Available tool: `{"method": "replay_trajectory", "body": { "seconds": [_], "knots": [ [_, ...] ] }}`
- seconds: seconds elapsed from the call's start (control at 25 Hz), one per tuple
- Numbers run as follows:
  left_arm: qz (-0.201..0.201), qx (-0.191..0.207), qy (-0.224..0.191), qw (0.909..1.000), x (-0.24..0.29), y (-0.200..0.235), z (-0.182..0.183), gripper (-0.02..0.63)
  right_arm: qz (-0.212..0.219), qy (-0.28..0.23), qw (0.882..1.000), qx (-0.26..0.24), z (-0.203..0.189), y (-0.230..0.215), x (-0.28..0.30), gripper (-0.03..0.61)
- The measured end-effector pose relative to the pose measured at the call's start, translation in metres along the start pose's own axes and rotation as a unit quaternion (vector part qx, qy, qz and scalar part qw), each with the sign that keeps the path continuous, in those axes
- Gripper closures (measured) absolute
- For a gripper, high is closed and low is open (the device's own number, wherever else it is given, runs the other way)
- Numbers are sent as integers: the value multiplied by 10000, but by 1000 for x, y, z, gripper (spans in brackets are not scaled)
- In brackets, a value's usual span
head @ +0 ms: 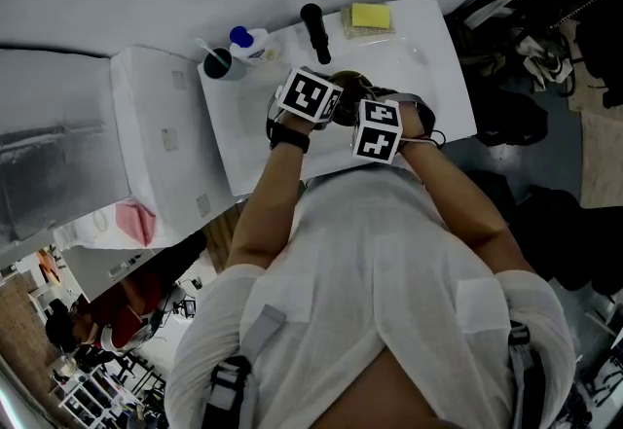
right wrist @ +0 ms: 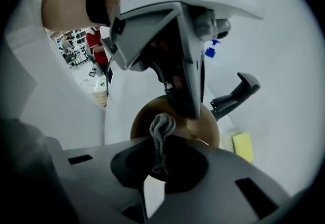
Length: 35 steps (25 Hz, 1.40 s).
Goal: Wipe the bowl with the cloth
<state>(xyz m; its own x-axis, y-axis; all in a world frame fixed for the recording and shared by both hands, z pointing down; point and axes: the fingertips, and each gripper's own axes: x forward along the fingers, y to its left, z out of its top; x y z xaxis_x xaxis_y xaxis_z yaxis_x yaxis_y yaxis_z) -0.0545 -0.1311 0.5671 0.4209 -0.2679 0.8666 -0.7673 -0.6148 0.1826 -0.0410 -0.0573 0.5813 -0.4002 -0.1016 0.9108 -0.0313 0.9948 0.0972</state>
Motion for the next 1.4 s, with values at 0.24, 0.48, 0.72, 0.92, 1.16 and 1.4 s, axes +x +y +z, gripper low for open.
{"method": "replay_trajectory", "body": {
  "seconds": [0.24, 0.48, 0.72, 0.92, 1.16, 1.4],
  "knots": [
    [-49, -21, -5, 10000, -2, -1, -1, 595, -513, 276, 9983, -36, -20, -27, -10, 532],
    [-23, 29, 6, 10000, -1, -2, -1, 597, -739, -336, 9959, 406, -2, -41, -22, 532],
    [157, 115, -65, 9998, -7, 14, -11, 597, -623, -1527, 9683, 1876, -3, -63, -73, 532],
    [40, 188, -292, 9994, -13, 8, -7, 597, -778, -1482, 9480, 2706, -43, -88, -76, 532],
    [-67, 376, -484, 9981, -13, -7, 3, 597, -11, -2026, 9122, 3563, -37, -74, -66, 532],
    [59, 314, -483, 9983, -13, -3, 2, 597, 341, -2346, 8951, 3776, -31, -71, -68, 525]
  ]
}}
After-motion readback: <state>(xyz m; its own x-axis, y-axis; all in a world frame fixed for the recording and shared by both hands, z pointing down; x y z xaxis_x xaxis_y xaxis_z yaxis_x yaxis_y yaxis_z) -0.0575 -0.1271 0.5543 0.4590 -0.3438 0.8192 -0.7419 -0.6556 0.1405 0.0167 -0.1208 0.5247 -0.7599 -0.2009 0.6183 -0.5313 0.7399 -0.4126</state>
